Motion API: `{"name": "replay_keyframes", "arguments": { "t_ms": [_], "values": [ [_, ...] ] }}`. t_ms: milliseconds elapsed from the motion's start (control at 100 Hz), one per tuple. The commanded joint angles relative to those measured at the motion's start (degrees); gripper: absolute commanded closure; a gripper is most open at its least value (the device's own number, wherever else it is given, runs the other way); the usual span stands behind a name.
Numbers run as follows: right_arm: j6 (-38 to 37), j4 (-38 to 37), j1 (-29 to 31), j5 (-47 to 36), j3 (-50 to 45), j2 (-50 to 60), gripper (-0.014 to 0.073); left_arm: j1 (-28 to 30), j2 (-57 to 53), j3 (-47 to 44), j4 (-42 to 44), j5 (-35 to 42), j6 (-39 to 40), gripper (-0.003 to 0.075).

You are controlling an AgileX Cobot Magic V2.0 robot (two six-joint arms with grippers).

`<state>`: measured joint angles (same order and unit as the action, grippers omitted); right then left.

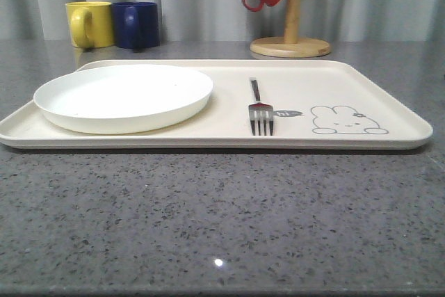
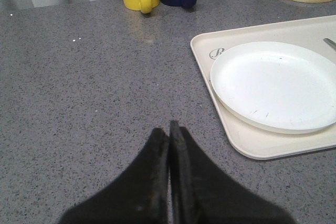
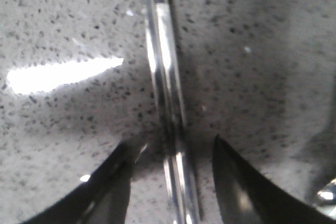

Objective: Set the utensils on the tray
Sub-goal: 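Grasp the steel chopsticks with the right gripper and carry them over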

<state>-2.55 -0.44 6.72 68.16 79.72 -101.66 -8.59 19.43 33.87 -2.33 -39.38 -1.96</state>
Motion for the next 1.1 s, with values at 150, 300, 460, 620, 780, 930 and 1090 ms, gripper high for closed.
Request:
{"name": "replay_keyframes", "arguments": {
  "t_ms": [150, 300, 460, 620, 780, 930, 1090],
  "values": [
    [0.83, -0.28, 0.4, -0.38, 0.98, 1.62, 0.0339, -0.33, 0.39, 1.56, -0.66, 4.2, 0.36, 0.0739],
    [0.77, -0.28, 0.4, 0.03, 0.98, 1.62, 0.0628, -0.33, 0.39, 1.56, -0.66, 4.2, 0.36, 0.0739],
    [0.49, -0.28, 0.1, -0.45, 1.19, 2.44, 0.0657, -0.33, 0.39, 1.56, -0.66, 4.2, 0.36, 0.0739],
    [-0.93, -0.6, -2.63, 0.02, 2.64, 6.69, 0.0657, -0.33, 0.39, 1.56, -0.66, 4.2, 0.36, 0.0739],
    [-4.97, -0.6, -8.62, 2.28, 6.66, 10.44, 0.0657, -0.33, 0.39, 1.56, -0.66, 4.2, 0.36, 0.0739],
    [-11.48, -0.6, -16.09, 4.09, 10.34, 10.4, 0.0657, -0.33, 0.39, 1.56, -0.66, 4.2, 0.36, 0.0739],
    [-21.94, -0.6, -24.1, 2.06, 11.12, 9.66, 0.0657, -0.33, 0.39, 1.56, -0.66, 4.2, 0.36, 0.0739]
  ]
}}
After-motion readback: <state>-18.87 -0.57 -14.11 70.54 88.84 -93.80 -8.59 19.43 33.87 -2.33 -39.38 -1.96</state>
